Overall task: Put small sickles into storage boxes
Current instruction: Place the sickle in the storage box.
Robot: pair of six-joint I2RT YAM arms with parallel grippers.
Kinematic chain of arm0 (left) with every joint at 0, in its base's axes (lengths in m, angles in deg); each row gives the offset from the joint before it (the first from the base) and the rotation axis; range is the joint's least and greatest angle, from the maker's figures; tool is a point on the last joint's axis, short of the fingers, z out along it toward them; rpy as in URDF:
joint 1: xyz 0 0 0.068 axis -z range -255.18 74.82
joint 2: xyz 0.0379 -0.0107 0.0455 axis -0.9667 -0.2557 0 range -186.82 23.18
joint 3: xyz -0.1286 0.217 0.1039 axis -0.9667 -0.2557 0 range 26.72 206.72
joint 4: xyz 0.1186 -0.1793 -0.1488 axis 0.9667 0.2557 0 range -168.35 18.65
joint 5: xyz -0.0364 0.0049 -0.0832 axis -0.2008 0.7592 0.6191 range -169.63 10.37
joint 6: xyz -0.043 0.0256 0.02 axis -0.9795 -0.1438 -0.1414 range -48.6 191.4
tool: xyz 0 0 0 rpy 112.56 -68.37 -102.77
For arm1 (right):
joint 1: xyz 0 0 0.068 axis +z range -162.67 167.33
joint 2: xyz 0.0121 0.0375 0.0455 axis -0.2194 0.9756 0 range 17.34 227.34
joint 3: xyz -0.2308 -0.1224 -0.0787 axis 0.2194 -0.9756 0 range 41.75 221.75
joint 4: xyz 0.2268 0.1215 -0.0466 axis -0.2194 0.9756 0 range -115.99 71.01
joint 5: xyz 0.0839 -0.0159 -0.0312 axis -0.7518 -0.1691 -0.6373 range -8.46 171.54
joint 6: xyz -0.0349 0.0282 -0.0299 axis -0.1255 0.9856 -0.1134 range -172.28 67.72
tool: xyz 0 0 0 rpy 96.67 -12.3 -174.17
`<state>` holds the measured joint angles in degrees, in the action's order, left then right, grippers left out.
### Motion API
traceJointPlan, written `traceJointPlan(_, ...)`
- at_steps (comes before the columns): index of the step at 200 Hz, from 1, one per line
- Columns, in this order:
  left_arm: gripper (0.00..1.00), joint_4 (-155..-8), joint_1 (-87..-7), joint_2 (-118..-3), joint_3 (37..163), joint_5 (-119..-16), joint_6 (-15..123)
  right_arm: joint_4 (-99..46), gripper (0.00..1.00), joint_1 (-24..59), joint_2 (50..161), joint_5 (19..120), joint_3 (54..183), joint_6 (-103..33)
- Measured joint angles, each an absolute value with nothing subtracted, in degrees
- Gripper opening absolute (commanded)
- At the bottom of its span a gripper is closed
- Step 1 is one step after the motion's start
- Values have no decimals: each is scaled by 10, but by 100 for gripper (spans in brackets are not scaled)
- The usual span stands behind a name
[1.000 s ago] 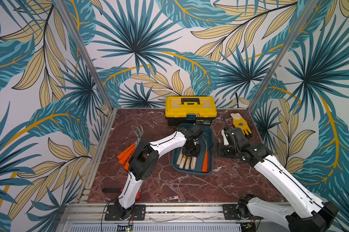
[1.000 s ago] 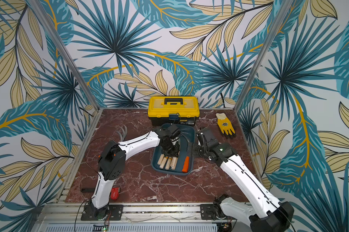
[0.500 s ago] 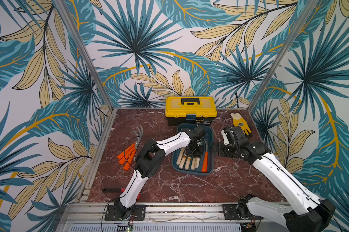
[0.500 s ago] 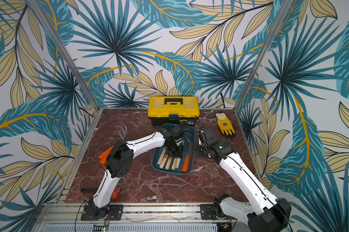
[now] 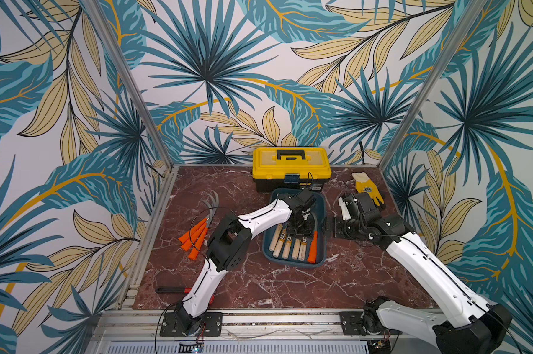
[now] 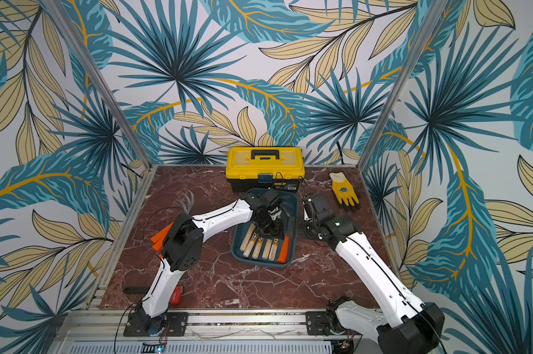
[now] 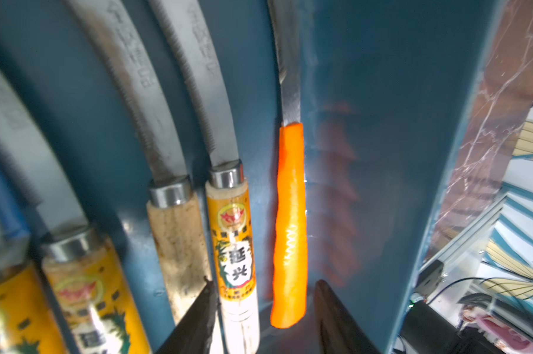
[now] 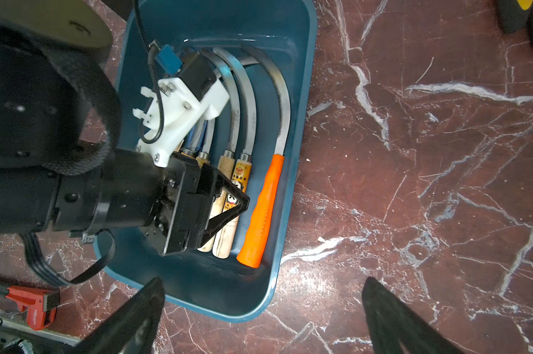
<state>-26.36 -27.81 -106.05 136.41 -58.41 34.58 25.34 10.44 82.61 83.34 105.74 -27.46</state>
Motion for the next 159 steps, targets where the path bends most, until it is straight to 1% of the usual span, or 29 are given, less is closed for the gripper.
traceJointPlan(37, 81, -258, -278, -1051, 1364, -585, 346, 251, 100, 104, 827, 824, 1060, -274)
traceJointPlan(72, 97, -254, -282, -1001, 1353, -597, 352, 240, 100, 104, 827, 805, 1062, -263)
traceJointPlan(81, 99, -254, -283, -983, 1345, -599, 352, 236, 100, 104, 827, 800, 1062, -259)
traceJointPlan(159, 99, -246, -313, -873, 1238, -639, 371, 179, 100, 108, 845, 753, 1061, -219)
